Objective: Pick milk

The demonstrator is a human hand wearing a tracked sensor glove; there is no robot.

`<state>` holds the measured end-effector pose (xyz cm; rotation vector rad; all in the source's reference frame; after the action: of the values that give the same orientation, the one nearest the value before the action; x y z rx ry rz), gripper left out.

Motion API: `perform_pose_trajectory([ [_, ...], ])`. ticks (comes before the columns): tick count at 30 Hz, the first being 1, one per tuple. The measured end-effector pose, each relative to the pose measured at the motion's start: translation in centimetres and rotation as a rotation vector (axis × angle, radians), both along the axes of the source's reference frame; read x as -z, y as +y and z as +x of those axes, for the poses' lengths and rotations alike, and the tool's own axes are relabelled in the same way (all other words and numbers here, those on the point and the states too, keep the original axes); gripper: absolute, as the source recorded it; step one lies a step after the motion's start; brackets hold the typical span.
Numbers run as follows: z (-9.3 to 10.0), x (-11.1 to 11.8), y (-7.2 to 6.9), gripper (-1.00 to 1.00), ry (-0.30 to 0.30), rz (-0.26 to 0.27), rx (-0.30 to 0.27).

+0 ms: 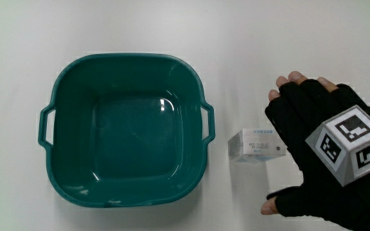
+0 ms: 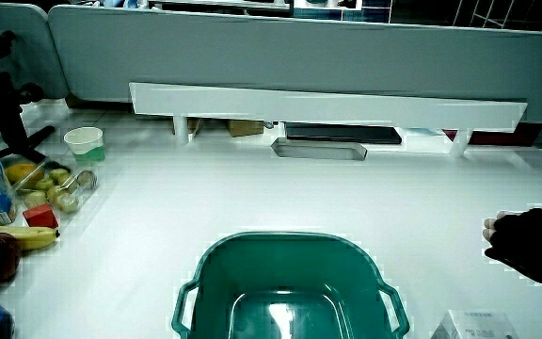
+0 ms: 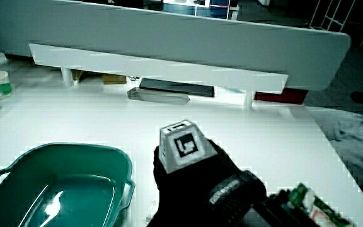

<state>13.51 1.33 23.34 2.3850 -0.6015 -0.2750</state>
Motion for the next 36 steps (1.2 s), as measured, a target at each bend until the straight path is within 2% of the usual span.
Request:
perform_pose_trajectory([
  [9, 0.0, -0.8, -0.4, 0.00, 0.016, -0.032, -0.007],
  [18, 0.4, -2.4, -1.0, 0.00, 0.025, -0.023, -0.022],
  [19, 0.4, -2.6, -1.1, 0.00, 0.027, -0.051, -0.029],
  [21, 0.4, -3.0, -1.3, 0.00, 0.020, -0.066, -0.032],
  [24, 0.7, -4.0, -1.6, 0.00, 0.030, -0.070, -0.039],
  [36, 0.6, -7.4, -2.6, 0.00, 0.050, -0.158, -0.064],
])
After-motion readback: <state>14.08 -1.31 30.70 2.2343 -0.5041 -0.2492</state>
